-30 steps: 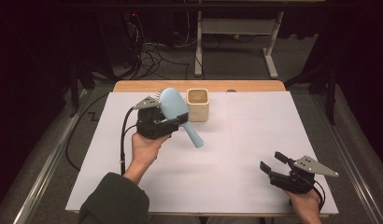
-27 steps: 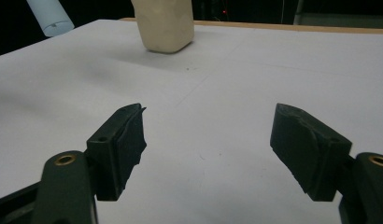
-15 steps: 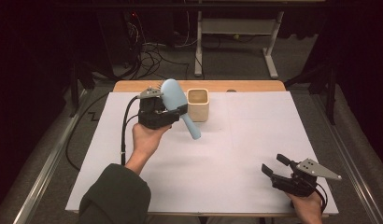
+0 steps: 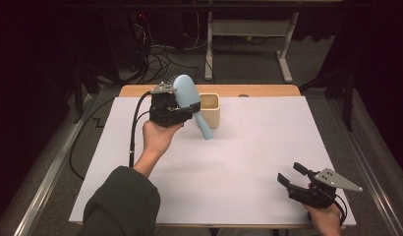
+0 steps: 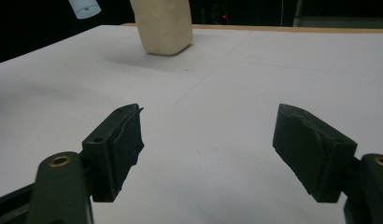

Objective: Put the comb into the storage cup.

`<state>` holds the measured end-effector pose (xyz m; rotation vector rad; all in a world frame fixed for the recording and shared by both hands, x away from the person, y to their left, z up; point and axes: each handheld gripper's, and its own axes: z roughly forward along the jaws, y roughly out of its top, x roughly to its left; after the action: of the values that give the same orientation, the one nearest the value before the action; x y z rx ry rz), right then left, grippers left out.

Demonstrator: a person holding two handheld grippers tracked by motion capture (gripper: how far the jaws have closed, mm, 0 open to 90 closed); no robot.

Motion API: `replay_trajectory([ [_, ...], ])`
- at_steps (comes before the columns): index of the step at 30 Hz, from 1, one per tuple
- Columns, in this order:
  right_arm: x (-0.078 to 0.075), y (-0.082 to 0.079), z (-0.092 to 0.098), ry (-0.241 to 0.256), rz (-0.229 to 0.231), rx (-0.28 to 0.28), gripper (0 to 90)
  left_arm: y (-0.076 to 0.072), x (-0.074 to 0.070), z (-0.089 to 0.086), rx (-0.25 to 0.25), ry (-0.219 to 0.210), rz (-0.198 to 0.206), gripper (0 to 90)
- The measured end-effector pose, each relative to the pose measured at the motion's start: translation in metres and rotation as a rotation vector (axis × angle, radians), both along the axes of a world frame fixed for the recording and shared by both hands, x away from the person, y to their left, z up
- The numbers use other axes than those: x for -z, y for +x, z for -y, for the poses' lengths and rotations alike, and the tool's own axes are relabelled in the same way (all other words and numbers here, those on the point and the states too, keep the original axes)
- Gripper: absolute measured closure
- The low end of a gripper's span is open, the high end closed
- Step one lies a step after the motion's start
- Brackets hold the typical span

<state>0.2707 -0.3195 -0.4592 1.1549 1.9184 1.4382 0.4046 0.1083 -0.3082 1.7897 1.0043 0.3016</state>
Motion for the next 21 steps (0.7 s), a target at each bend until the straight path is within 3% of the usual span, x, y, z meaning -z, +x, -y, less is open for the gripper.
replay_trajectory([
  [7, -0.001, 0.000, -0.001, 0.012, 0.003, -0.007, 24.3, 0.011, -0.001, 0.002, -0.005, -0.005, -0.017, 53.7],
  [21, 0.001, 0.002, 0.000, 0.006, -0.006, 0.003, 24.1, 0.026, -0.007, 0.006, -0.033, -0.001, -0.010, 53.6],
])
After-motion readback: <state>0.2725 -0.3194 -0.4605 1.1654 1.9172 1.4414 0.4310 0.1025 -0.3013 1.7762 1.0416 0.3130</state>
